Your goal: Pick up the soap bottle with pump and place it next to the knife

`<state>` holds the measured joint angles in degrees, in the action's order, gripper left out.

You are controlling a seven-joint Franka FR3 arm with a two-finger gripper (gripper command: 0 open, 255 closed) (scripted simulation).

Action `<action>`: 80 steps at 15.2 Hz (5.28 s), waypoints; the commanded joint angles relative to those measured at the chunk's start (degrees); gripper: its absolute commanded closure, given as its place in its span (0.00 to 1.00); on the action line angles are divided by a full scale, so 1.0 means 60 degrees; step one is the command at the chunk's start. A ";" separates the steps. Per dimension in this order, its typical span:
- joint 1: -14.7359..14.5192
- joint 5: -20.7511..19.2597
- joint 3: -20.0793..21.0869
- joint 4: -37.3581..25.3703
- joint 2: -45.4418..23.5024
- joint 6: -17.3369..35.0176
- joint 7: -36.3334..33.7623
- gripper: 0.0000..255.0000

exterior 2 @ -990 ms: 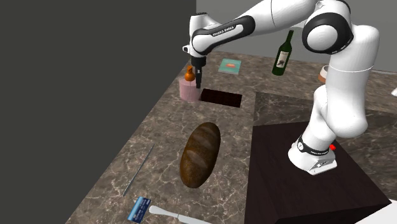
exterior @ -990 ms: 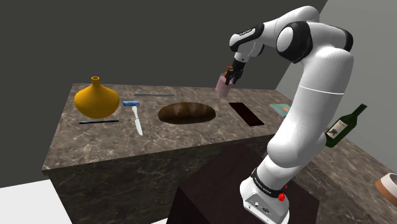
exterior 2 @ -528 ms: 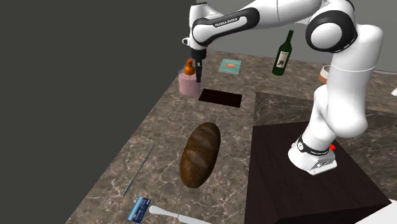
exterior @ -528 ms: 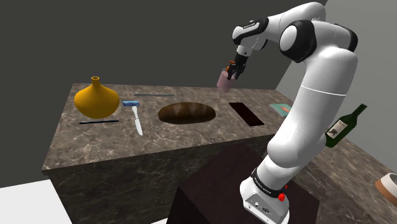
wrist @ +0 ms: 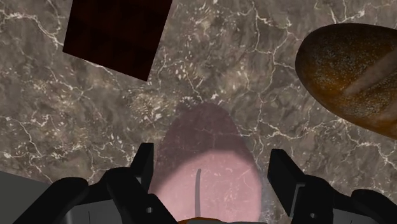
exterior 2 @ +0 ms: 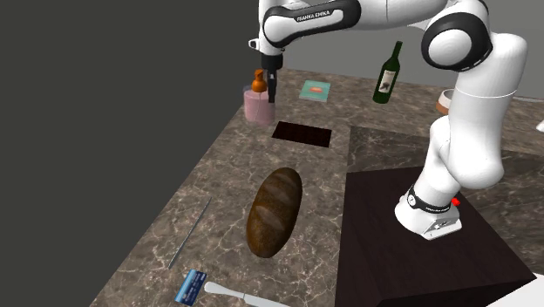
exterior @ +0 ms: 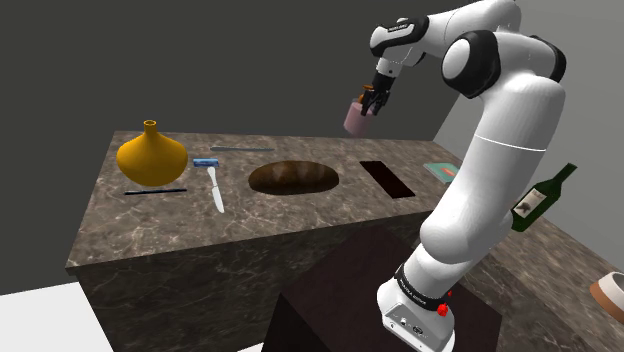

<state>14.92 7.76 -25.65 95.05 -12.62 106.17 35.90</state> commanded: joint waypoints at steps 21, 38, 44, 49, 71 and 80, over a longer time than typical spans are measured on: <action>0.0246 0.0078 -0.0084 -0.3180 -0.0264 -0.2933 -0.0092 1.00; -0.2097 -0.1236 0.1667 0.0687 0.3084 -0.2008 -0.4047 1.00; -0.2698 -0.1265 0.2496 0.1266 0.3591 -0.1899 -0.5487 1.00; -0.3188 -0.1196 0.3186 0.1437 0.3730 -0.1845 -0.6655 1.00; -0.5422 -0.1260 0.5925 -0.1248 0.1412 -0.2118 -1.1614 1.00; -0.6567 -0.1852 0.6564 -0.3910 -0.0696 -0.2717 -1.3290 1.00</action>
<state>-24.20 -3.25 13.63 71.29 -16.54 89.30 -43.34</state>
